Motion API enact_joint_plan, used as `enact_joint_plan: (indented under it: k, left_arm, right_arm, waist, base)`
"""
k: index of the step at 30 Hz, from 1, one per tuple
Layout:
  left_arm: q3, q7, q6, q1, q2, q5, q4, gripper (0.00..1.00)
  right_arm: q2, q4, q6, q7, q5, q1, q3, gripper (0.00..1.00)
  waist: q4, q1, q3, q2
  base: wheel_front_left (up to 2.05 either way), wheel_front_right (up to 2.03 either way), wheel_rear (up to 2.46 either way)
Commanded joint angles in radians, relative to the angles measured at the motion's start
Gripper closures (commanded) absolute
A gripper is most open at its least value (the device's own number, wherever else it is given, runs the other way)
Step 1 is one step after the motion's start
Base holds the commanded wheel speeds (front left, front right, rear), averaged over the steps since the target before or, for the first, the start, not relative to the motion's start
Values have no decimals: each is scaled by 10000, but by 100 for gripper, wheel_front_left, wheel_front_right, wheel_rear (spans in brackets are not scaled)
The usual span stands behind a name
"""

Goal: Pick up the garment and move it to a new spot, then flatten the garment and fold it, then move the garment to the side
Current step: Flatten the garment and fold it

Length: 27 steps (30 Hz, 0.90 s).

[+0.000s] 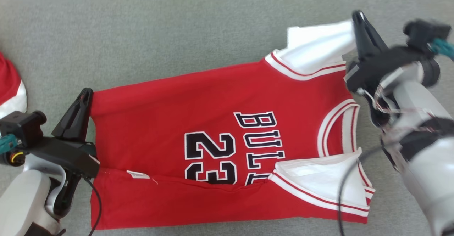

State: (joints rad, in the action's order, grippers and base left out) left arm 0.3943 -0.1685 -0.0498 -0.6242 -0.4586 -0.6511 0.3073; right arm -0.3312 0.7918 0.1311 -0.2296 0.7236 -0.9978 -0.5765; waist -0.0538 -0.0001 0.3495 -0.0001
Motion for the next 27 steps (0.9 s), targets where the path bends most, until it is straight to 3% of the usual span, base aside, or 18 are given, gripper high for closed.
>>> enact_joint_plan:
  k: [1, 6, 12, 27]
  left_arm:
    - [-45, -58, 74, 205, -88, -122, -48, 100]
    - [-135, -106, 172, 579, -191, -242, -210, 100]
    - [-230, -190, 339, 1003, -285, -303, -414, 100]
    - [-153, -708, 1052, 2696, -266, 96, -1476, 100]
  right_arm:
    - [-263, -283, -6, -82, 236, 355, -86, 100]
    - [-1066, -1863, -6, -204, 1229, 1671, -339, 100]
    - [-1542, -3452, -6, -307, 1857, 3029, -573, 100]
    - [-1945, -5008, -6, -353, 1752, 5051, -701, 100]
  waist:
    - [-160, 1, -200, 1]
    - [-235, 1, -381, 1]
    - [-382, 1, -573, 1]
    - [-305, 1, -825, 1]
  base:
    - [0, 0, 0]
    - [0, 0, 0]
    - [0, 0, 0]
    - [0, 0, 0]
